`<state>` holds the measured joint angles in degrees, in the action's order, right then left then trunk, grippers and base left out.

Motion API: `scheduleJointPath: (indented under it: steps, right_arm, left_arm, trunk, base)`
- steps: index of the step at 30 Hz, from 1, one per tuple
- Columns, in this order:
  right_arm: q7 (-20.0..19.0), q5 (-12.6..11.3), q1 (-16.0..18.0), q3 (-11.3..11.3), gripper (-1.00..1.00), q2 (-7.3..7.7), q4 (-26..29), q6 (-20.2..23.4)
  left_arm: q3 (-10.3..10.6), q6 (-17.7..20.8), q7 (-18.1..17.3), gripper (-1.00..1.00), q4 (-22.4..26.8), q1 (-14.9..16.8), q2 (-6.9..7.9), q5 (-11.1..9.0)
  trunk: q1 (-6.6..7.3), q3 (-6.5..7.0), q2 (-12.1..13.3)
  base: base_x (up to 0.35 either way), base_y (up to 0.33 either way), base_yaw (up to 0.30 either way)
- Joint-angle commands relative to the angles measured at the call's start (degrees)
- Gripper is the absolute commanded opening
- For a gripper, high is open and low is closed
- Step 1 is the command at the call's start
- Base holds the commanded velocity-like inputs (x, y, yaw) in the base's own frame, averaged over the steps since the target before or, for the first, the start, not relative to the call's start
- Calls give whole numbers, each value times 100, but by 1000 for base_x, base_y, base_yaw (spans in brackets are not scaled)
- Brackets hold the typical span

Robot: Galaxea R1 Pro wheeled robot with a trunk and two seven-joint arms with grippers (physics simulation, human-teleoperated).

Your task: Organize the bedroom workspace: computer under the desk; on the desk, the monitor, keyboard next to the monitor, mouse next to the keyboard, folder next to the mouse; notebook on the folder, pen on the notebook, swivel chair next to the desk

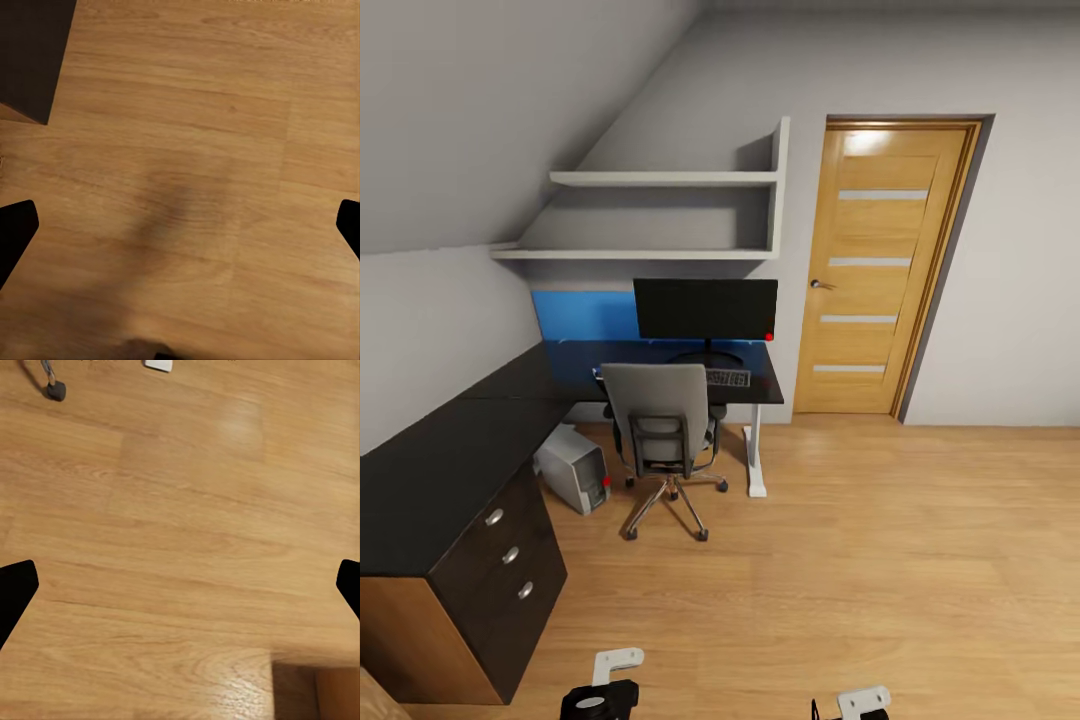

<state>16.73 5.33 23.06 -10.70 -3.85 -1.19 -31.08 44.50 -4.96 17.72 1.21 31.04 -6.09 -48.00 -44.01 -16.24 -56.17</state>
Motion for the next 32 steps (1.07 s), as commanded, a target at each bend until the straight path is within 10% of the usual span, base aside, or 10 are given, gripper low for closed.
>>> scheduleJointPath:
  steps: [1,12,32]
  right_arm:
    - [60,56,6,-20,100,-2,-13,-3]
    - [59,56,6,-20,100,-2,-13,-3]
    - [61,56,6,-20,100,-2,-13,-3]
  left_arm:
    - [46,-13,20,100,1,3,0,-55]
    - [41,-20,21,100,2,2,12,-60]
    - [47,-137,-21,100,2,4,11,-46]
  trunk:
    - [22,11,37]
    - [264,209,478]
    - [264,209,478]
  base:
    - [0,0,0]
    - [0,0,0]
    - [0,0,0]
